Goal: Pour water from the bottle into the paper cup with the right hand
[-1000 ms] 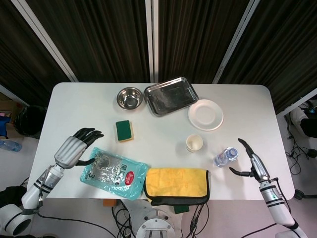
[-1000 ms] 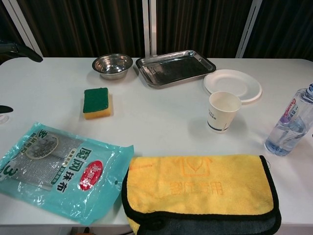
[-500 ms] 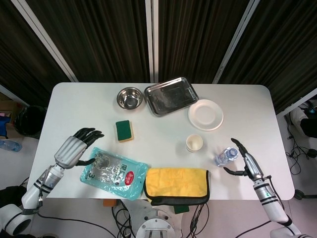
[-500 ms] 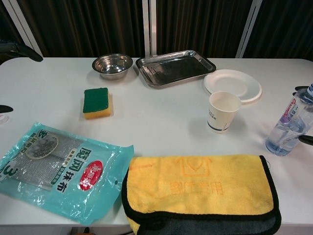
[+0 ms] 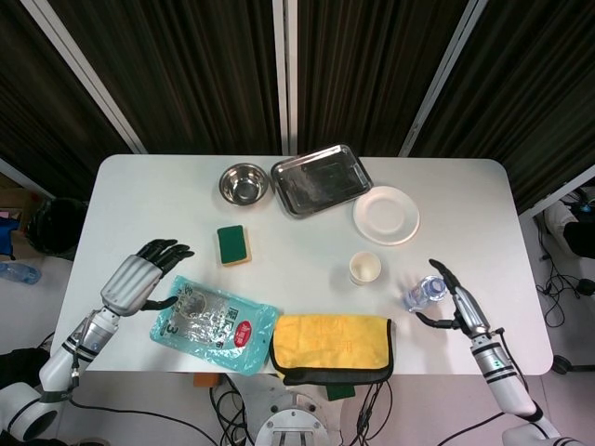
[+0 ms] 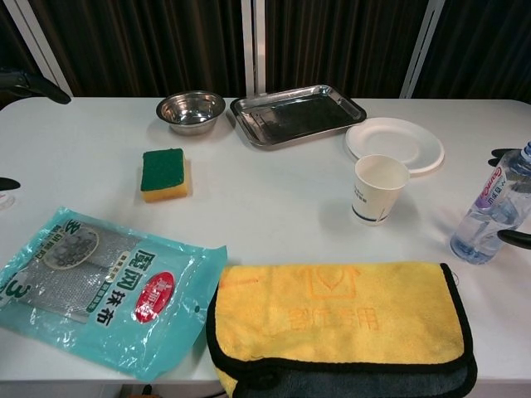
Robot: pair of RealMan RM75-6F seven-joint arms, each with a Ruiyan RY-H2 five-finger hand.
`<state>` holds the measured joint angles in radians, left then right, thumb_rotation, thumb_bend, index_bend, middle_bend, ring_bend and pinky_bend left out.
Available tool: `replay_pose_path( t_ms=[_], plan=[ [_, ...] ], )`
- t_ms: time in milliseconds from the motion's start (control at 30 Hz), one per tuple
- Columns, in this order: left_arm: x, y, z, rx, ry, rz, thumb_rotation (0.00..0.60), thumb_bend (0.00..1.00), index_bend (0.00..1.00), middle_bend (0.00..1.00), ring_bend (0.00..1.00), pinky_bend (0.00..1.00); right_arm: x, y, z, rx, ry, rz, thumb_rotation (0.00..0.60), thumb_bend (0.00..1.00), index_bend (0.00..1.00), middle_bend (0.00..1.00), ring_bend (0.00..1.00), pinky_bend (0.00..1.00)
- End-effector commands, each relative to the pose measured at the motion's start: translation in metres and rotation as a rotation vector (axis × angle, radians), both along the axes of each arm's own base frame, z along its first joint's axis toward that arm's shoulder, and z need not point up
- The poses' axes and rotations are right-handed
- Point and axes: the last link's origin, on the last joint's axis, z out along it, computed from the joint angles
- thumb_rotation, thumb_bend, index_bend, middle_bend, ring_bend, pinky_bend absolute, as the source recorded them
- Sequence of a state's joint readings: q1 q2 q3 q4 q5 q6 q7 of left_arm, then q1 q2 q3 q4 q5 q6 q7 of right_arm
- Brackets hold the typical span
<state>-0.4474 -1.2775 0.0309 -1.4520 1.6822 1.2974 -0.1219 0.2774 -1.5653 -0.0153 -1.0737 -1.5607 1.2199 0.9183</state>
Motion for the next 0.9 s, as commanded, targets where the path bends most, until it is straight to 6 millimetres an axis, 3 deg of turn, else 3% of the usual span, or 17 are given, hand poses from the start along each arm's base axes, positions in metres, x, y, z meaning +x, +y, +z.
replay_pose_path(
  t_ms=[33, 333, 600, 900],
  plan=[
    [-0.0001, 0.0001, 0.0000, 0.000, 0.000, 0.001, 0.597, 0.13, 0.19, 0.17, 0.12, 0.17, 0.0017, -0.0005, -0.0006, -0.001, -0.005, 0.004, 0.600, 0.18, 0.06, 0.00, 0.00, 0.00],
    [-0.0012, 0.0001, 0.0001, 0.000, -0.001, 0.003, 0.596, 0.13, 0.19, 0.17, 0.12, 0.17, 0.0078, -0.0008, -0.0064, 0.000, -0.085, -0.010, 0.600, 0.27, 0.13, 0.13, 0.02, 0.07],
    [-0.0030, 0.0002, 0.0015, 0.002, -0.001, 0.008, 0.596, 0.13, 0.19, 0.17, 0.12, 0.17, 0.0066, -0.0010, -0.0087, -0.008, -0.078, -0.007, 0.600, 0.28, 0.16, 0.16, 0.05, 0.09],
    [-0.0029, 0.0008, 0.0012, 0.001, -0.002, 0.007, 0.597, 0.13, 0.19, 0.17, 0.12, 0.17, 0.0070, -0.0017, -0.0089, -0.013, -0.084, -0.009, 0.600, 0.33, 0.32, 0.24, 0.12, 0.16]
  ],
)
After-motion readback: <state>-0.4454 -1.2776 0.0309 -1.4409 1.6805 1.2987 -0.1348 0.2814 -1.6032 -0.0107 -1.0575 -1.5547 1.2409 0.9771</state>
